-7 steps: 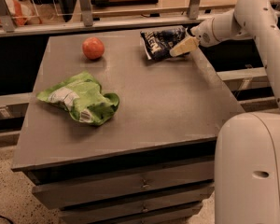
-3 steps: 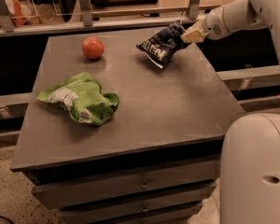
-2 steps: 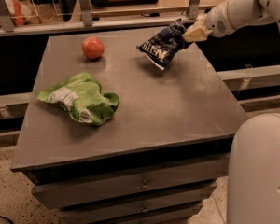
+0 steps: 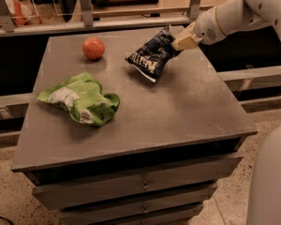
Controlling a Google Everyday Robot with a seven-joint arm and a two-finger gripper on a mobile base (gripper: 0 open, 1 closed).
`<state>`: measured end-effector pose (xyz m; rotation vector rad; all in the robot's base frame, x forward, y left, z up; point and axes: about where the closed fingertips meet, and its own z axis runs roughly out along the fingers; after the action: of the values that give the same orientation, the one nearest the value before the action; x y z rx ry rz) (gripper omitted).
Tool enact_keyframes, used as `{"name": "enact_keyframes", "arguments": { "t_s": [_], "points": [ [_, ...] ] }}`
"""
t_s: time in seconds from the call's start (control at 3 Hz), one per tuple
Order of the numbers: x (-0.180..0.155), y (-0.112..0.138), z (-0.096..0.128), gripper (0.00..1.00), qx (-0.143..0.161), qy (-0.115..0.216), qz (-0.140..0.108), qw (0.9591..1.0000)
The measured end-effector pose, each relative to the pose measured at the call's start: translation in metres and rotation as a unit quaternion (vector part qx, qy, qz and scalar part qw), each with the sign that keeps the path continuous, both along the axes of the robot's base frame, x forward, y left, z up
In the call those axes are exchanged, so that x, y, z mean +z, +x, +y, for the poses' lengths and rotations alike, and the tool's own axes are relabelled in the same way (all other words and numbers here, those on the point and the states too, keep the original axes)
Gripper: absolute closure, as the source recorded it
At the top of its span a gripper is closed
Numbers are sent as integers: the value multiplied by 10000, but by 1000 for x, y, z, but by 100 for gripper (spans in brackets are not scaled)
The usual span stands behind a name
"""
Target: Move blue chip bag near green rice chip bag
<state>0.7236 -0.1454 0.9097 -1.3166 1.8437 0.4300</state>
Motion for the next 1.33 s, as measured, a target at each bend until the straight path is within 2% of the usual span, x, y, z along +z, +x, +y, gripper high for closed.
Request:
{"name": "enact_keyframes", "arguments": {
  "t_s": [0.33, 0.67, 1.0, 1.33],
  "points": [
    [1, -19, 23, 100, 5, 63, -181, 9998],
    [-27, -25, 38, 100, 47, 59, 22, 10000],
    [-17, -21, 34, 100, 56, 57, -35, 10000],
    [-5, -40, 43, 100, 359, 199, -128, 9991]
  ]
}}
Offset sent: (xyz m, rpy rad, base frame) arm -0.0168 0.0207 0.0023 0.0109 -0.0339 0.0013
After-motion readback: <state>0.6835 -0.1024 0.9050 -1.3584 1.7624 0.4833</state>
